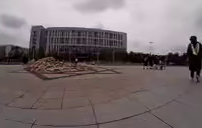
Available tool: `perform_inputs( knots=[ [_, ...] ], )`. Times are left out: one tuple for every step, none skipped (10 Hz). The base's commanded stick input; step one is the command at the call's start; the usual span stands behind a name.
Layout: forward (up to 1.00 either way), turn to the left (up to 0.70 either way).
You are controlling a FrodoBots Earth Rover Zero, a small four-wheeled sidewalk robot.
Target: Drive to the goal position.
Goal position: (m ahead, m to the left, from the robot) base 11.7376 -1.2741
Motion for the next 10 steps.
perform_inputs(
  knots=[
    [0.58, -0.11],
    [0.56, -0.1],
    [0.55, -0.1],
    [0.55, -0.11],
    [0.55, -0.11],
    [0.55, -0.11],
    [0.54, -0.1],
    [0.54, -0.11],
    [0.53, -0.11],
    [0.53, -0.11]
  ],
)
